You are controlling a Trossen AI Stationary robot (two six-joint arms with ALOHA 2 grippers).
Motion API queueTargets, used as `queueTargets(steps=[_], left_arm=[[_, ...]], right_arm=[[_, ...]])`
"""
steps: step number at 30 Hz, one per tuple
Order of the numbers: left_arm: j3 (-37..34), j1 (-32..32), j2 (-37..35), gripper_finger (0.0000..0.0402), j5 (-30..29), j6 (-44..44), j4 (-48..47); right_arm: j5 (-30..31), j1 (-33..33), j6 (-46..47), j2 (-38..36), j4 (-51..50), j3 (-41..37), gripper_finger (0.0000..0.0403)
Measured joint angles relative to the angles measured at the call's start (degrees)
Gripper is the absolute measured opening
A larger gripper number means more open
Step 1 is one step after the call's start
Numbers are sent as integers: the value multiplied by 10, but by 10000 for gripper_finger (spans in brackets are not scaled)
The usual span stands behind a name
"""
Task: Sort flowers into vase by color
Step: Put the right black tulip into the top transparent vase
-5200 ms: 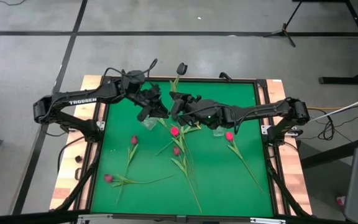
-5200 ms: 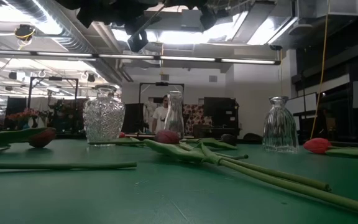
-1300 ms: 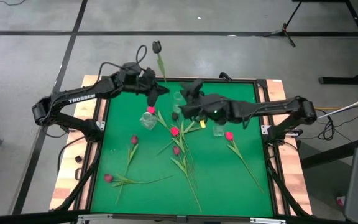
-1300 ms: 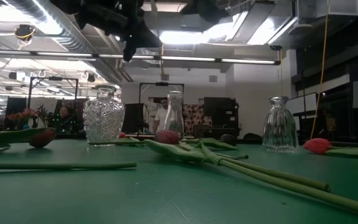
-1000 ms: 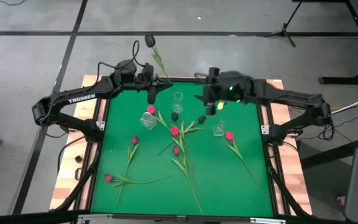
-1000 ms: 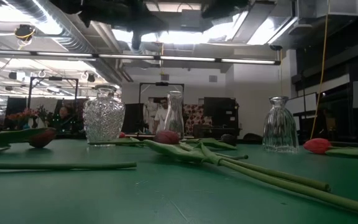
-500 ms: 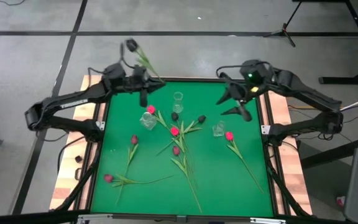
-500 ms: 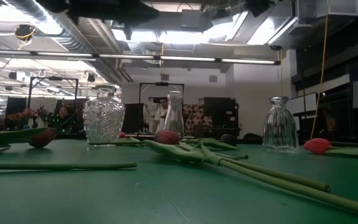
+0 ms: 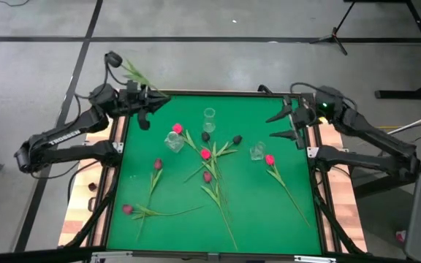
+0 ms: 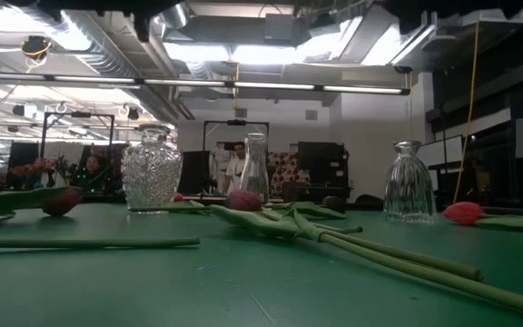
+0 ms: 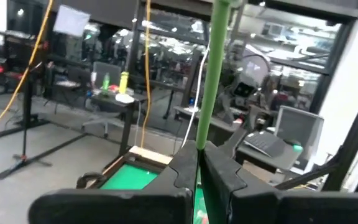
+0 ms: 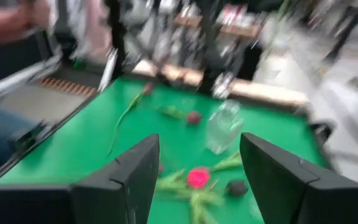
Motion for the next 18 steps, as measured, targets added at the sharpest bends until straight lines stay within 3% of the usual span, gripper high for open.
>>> queueTargets(steps=[10,18], left_arm=[[-93,-24,1,9,-28,-11,121],[-128,-19,1,9,-29,-43,168]], right_arm=[[10,0,70,-89,210,-172,225],[50,0,88,-97,273,-218,225]])
